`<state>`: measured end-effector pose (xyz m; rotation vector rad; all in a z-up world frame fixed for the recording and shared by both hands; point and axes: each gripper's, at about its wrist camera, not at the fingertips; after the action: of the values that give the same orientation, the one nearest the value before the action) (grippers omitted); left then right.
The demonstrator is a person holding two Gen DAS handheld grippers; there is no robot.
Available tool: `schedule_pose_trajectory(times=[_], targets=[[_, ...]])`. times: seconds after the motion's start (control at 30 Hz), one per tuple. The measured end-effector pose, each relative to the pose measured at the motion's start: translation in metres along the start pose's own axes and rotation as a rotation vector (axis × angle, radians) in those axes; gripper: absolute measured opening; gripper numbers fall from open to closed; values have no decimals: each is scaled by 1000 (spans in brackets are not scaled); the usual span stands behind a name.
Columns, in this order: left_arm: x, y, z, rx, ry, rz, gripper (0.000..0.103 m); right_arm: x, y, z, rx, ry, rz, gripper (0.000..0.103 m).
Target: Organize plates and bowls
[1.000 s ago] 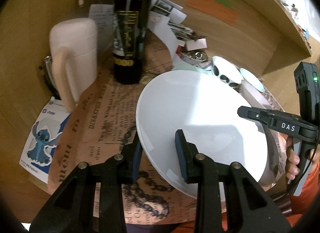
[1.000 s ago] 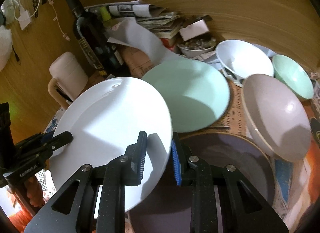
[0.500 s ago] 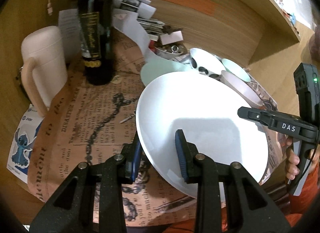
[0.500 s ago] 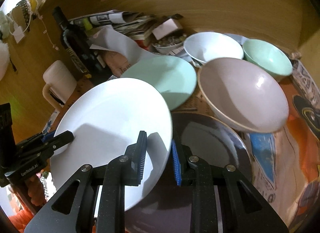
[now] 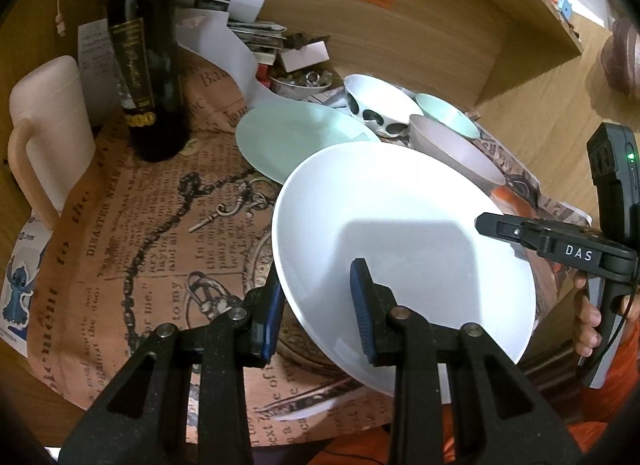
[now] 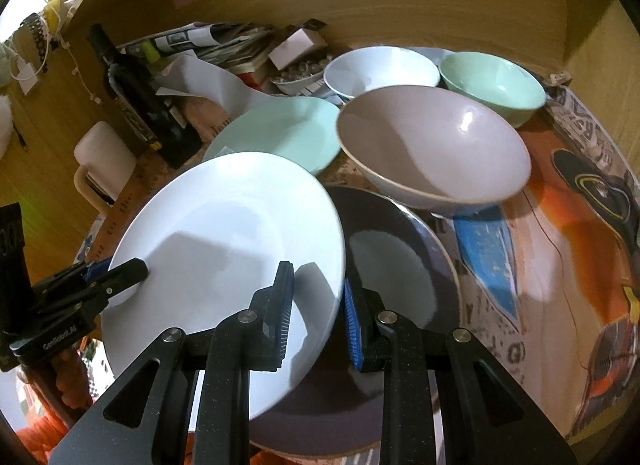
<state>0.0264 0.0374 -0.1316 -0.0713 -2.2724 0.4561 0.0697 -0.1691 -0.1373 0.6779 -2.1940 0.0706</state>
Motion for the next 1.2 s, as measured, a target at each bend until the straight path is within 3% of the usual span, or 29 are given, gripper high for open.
schedule_pose_trajectory(times=[0.63, 1.2], targets=[[-29, -31, 12, -64, 59, 10, 32, 6, -33, 32, -82, 34, 25, 22], [-52, -41, 9, -75, 91, 11, 33, 6, -42, 36, -103, 39, 29, 22]])
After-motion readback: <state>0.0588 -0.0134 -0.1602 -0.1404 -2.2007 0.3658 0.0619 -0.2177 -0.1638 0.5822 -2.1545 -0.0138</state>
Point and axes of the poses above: each gripper's, at about its wrist camera, not at the fingertips, and x roughly against the way its jaws point, y to its left, z to its underside, and after that the axes turned 12 degrees about x, right-handed
